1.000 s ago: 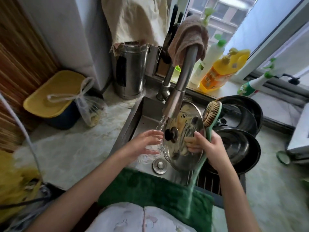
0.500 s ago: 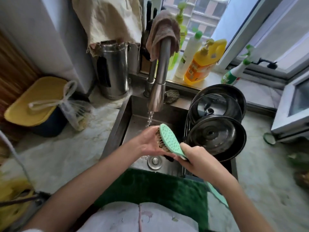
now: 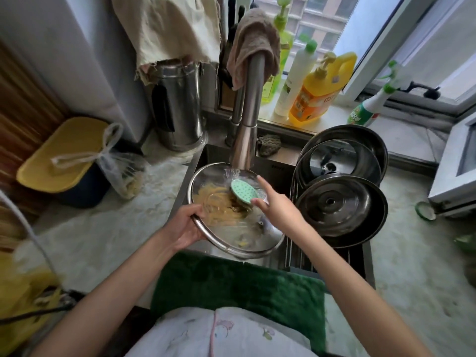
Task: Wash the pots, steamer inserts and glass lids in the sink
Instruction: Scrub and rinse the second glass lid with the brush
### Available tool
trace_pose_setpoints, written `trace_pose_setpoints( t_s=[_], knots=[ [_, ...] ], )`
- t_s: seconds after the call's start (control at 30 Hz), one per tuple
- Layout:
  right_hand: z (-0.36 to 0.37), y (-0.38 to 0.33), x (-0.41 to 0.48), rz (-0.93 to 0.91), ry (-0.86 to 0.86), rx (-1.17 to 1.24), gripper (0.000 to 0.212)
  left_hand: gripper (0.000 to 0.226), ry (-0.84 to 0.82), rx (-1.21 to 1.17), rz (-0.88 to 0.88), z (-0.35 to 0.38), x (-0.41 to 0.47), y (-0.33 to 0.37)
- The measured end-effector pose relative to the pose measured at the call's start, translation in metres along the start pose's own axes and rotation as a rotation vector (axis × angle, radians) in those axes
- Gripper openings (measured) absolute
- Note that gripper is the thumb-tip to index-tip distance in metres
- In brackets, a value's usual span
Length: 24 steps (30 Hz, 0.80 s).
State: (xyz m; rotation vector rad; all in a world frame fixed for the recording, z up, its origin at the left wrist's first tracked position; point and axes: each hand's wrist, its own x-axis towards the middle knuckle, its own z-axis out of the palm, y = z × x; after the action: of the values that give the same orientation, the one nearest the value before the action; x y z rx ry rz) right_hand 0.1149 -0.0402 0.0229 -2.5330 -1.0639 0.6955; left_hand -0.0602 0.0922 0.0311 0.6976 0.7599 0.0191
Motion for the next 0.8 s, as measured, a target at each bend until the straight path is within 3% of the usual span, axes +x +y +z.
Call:
trace_pose_setpoints(
  t_s=[0.07, 0.13, 0.23, 0.27, 0.33, 0.43, 0.47, 0.53, 0.57, 0.63, 0.7, 0.73, 0.8],
  knots=[
    [0.014, -0.012, 0.014, -0.008, 0.120, -0.049, 0.049, 0.054, 0.033, -0.023, 0.052, -0.007, 0.003, -0.001],
    [0.019, -0.028, 0.021, -0.128, 0.158, 0.040, 0.042, 0.030, 0.038, -0.033, 0.044, -0.008, 0.002, 0.002],
    [0.013, -0.035, 0.014, -0.398, -0.116, 0.153, 0.041, 0.015, -0.002, -0.079, 0.073, -0.015, 0.004, 0.005],
    [0.006, -0.030, 0.010, -0.437, -0.178, 0.119, 0.041, 0.026, -0.017, -0.117, 0.100, -0.020, 0.006, 0.005],
    [-0.004, -0.013, 0.012, -0.347, -0.110, 0.032, 0.040, 0.059, -0.007, -0.139, 0.109, -0.026, 0.012, 0.006],
    [-0.001, -0.013, 0.033, -0.144, 0.149, -0.082, 0.035, 0.038, 0.010, -0.130, 0.102, -0.022, 0.018, 0.005],
    [0.005, -0.024, 0.037, -0.176, 0.166, -0.043, 0.034, 0.027, 0.008, -0.122, 0.078, -0.018, 0.020, 0.006],
    [0.014, -0.038, 0.031, -0.307, 0.035, 0.071, 0.036, 0.022, -0.016, -0.101, 0.071, -0.012, 0.021, 0.007],
    [0.013, -0.037, 0.023, -0.364, -0.057, 0.089, 0.038, 0.031, -0.037, -0.102, 0.090, -0.014, 0.022, 0.006],
    [-0.001, -0.018, 0.010, -0.361, -0.142, -0.008, 0.038, 0.072, -0.044, -0.122, 0.118, -0.020, 0.023, 0.006],
    [-0.008, 0.002, 0.017, -0.196, -0.018, -0.219, 0.037, 0.096, -0.015, -0.126, 0.124, -0.028, 0.027, 0.004],
    [-0.006, 0.002, 0.022, -0.104, 0.053, -0.258, 0.038, 0.097, -0.016, -0.110, 0.116, -0.028, 0.029, 0.004],
    [0.009, -0.017, 0.028, -0.128, 0.054, -0.102, 0.040, 0.084, -0.026, -0.102, 0.099, -0.026, 0.033, 0.003]
  ],
)
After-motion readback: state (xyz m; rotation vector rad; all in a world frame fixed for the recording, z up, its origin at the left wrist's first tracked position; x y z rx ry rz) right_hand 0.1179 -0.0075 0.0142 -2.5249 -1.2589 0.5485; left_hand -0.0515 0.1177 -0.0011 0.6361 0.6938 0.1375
